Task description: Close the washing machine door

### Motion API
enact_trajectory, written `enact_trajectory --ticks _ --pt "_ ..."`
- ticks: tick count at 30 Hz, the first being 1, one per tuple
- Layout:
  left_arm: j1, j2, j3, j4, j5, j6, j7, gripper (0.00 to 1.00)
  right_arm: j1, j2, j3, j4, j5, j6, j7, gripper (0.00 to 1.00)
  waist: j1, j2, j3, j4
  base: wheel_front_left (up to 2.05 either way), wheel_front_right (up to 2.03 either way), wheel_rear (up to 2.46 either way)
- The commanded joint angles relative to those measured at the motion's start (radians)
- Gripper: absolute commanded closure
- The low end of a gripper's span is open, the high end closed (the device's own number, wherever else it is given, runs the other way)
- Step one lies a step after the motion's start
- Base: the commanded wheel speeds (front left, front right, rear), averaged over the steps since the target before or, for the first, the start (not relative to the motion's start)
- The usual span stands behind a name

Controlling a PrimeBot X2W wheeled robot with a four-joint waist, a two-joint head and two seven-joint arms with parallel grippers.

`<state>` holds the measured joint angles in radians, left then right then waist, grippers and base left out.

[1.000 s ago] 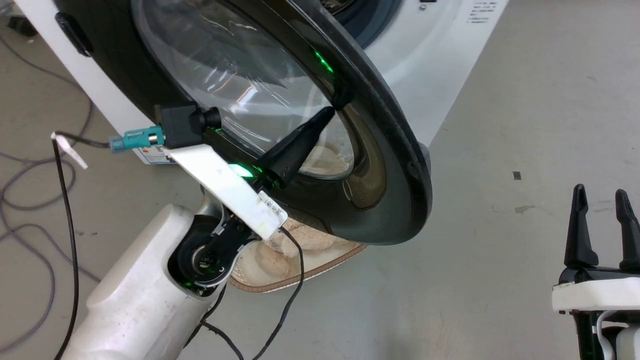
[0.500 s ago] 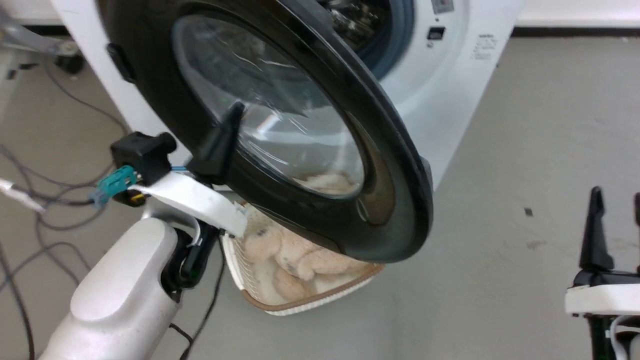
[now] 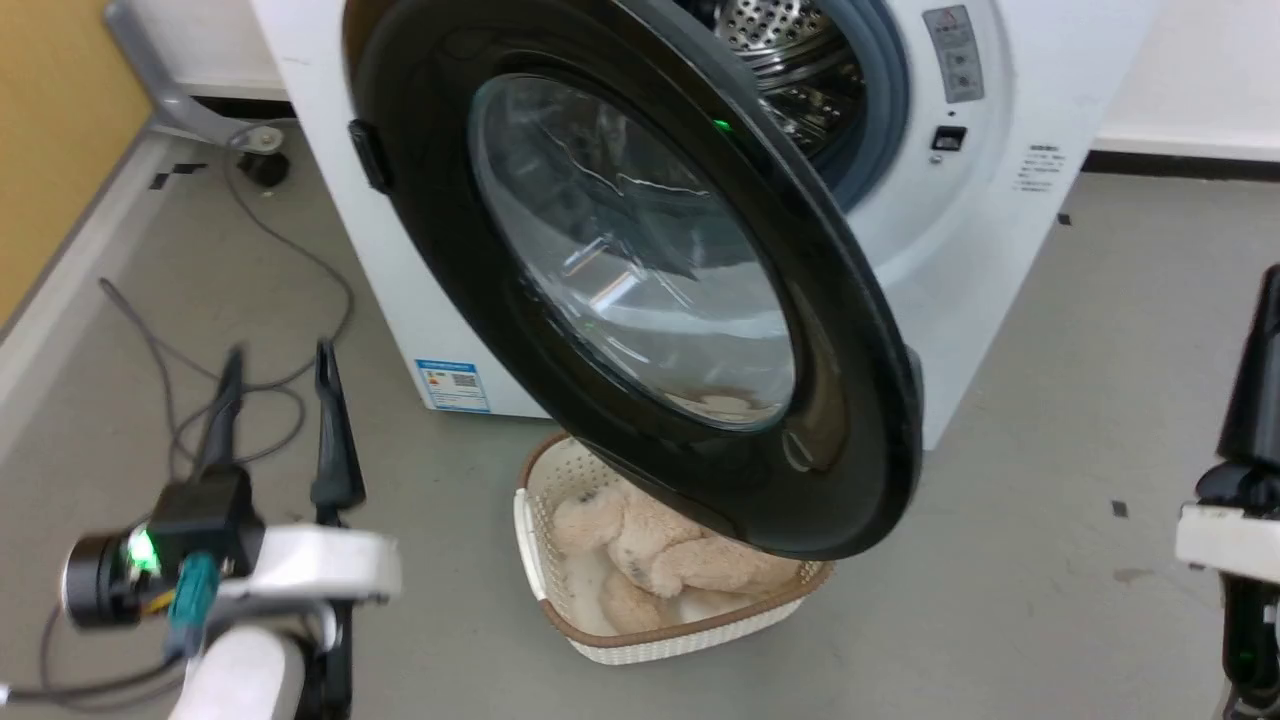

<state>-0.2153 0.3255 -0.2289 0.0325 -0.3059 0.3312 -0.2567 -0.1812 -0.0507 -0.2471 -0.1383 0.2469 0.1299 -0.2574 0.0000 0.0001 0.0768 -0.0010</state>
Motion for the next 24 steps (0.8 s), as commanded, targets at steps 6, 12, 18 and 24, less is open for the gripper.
enact_trajectory --ticks 6,12,18,24 --pt "0.130 -0.049 0.085 -0.044 0.064 -0.013 -0.005 0.00 -0.038 0.001 0.090 -0.087 0.007 0.001 -0.004 0.00 0.0000 -0.0001 -0.019 0.046 0.00 0.00 0.00" --pt "0.194 -0.091 0.131 -0.045 0.087 -0.072 -0.005 0.00 -0.052 0.001 0.237 -0.148 -0.002 0.001 -0.004 1.00 0.0000 -0.0001 -0.027 0.080 0.00 0.00 0.00" --pt "0.216 -0.134 0.173 -0.036 0.120 -0.120 -0.005 0.00 -0.056 -0.080 0.455 -0.163 0.010 0.001 -0.004 1.00 0.0000 -0.0001 -0.031 0.100 0.00 0.00 0.00" --pt "0.220 -0.169 0.203 -0.028 0.144 -0.154 -0.005 0.00 -0.037 -0.202 0.641 -0.101 -0.019 0.001 -0.004 1.00 0.0000 -0.0001 -0.031 0.103 0.00 0.00 0.00"
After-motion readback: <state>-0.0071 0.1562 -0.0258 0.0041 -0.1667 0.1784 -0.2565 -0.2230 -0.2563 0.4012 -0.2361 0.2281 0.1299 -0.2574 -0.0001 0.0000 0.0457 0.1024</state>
